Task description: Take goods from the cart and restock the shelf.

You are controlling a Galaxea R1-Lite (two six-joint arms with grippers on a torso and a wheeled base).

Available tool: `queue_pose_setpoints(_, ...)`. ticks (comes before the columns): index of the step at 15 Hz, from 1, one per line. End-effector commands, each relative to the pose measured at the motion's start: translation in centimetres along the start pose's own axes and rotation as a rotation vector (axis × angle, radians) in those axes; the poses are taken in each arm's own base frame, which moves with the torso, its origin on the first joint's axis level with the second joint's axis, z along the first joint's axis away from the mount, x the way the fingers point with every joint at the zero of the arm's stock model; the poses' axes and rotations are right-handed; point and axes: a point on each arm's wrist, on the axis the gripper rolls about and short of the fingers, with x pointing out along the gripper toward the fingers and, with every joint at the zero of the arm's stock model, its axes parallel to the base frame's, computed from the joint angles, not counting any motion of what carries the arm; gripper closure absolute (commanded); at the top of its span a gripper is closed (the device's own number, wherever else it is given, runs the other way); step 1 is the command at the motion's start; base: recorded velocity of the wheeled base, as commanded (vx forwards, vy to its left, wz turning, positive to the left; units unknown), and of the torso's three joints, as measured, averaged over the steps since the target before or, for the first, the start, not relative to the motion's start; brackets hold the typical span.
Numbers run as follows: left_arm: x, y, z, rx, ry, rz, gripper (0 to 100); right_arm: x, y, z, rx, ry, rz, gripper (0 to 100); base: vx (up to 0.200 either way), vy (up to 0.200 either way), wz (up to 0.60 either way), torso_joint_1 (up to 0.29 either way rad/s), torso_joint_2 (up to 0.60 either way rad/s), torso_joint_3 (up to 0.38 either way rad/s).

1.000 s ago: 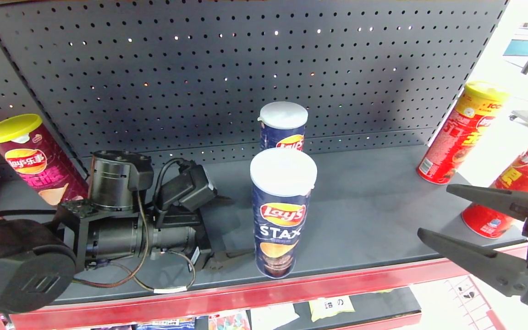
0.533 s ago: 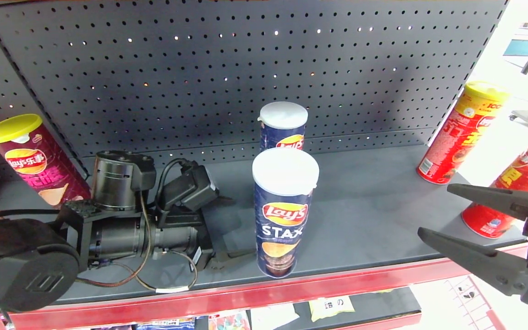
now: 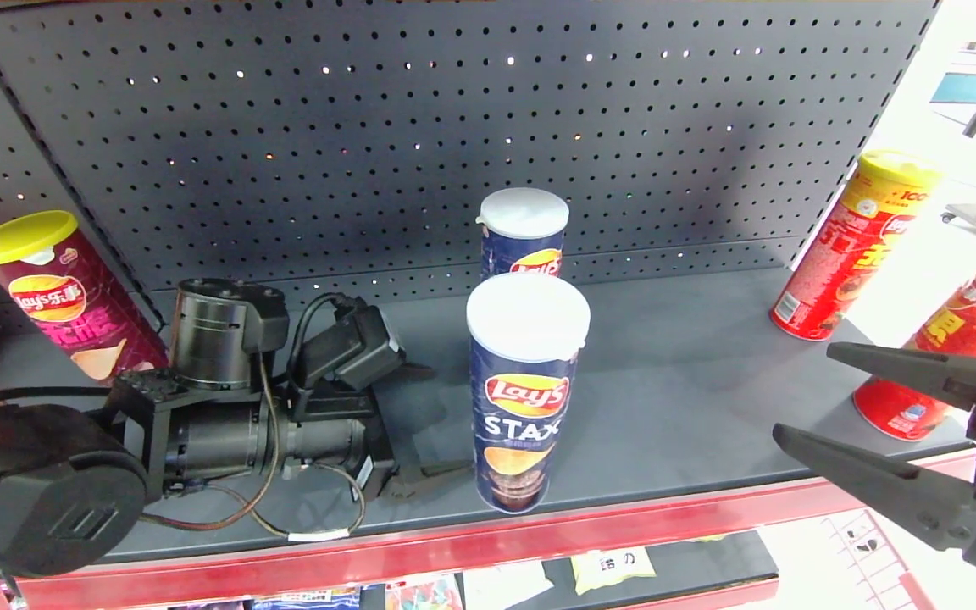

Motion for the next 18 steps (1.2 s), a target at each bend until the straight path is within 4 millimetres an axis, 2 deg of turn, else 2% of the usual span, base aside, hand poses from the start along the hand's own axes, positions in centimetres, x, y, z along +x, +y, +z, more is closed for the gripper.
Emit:
queue_pose_setpoints(1, -1.4, -0.4, 0.6, 0.007, -0.020, 0.028, 0, -0.7, 0.1, -0.8, 0.000, 0.008, 0.002, 0, 0.000, 0.000, 0.00, 0.000, 0.00, 0.000)
queue_pose_setpoints(3, -3.9, -1.7, 1.2, 0.029, -0.053, 0.052, 0, -1.7, 0.2, -1.6, -0.001, 0.004, 0.002, 0, 0.000, 0.000, 0.00, 0.000, 0.00, 0.000)
queue_pose_setpoints(5, -7.2, -3.6, 1.1, 0.009, -0.054, 0.074, 0, -3.2, 0.3, -2.4, 0.000, 0.010, 0.001, 0, 0.000, 0.000, 0.00, 0.000, 0.00, 0.000)
queue_pose_setpoints(9, -14.7, -7.8, 1.9, -0.059, -0.092, 0.154, 0, -8.0, 0.6, -4.0, 0.003, 0.080, -0.030, 0, 0.000, 0.000, 0.00, 0.000, 0.00, 0.000)
queue_pose_setpoints(10, -16.0, -8.6, 1.8, -0.065, -0.091, 0.185, 0, -8.6, 0.6, -4.0, 0.002, 0.078, -0.048, 0, 0.000, 0.000, 0.00, 0.000, 0.00, 0.000)
queue_pose_setpoints(11, -19.0, -10.1, 1.6, -0.116, -0.102, 0.286, 0, -9.9, 0.6, -4.1, 0.001, 0.074, -0.095, 0, 0.000, 0.000, 0.00, 0.000, 0.00, 0.000)
queue_pose_setpoints(13, -23.6, -12.9, 1.2, -0.234, -0.130, 0.483, 0, -11.8, 0.6, -5.0, -0.001, 0.067, -0.190, 0, 0.000, 0.000, 0.00, 0.000, 0.00, 0.000)
queue_pose_setpoints(15, -27.1, -15.9, -0.1, -0.371, -0.123, 0.688, 0, -13.7, 0.6, -6.2, 0.004, 0.074, -0.293, 0, 0.000, 0.000, 0.00, 0.000, 0.00, 0.000)
queue_pose_setpoints(17, -28.5, -19.3, -3.1, -0.471, -0.039, 0.857, 0, -15.0, 1.2, -6.7, 0.033, 0.068, -0.434, 0, 0.000, 0.000, 0.00, 0.000, 0.00, 0.000)
queue_pose_setpoints(18, -28.3, -20.8, -4.2, -0.506, -0.004, 0.932, 0, -15.3, 1.5, -6.8, 0.055, 0.057, -0.520, 0, 0.000, 0.000, 0.00, 0.000, 0.00, 0.000)
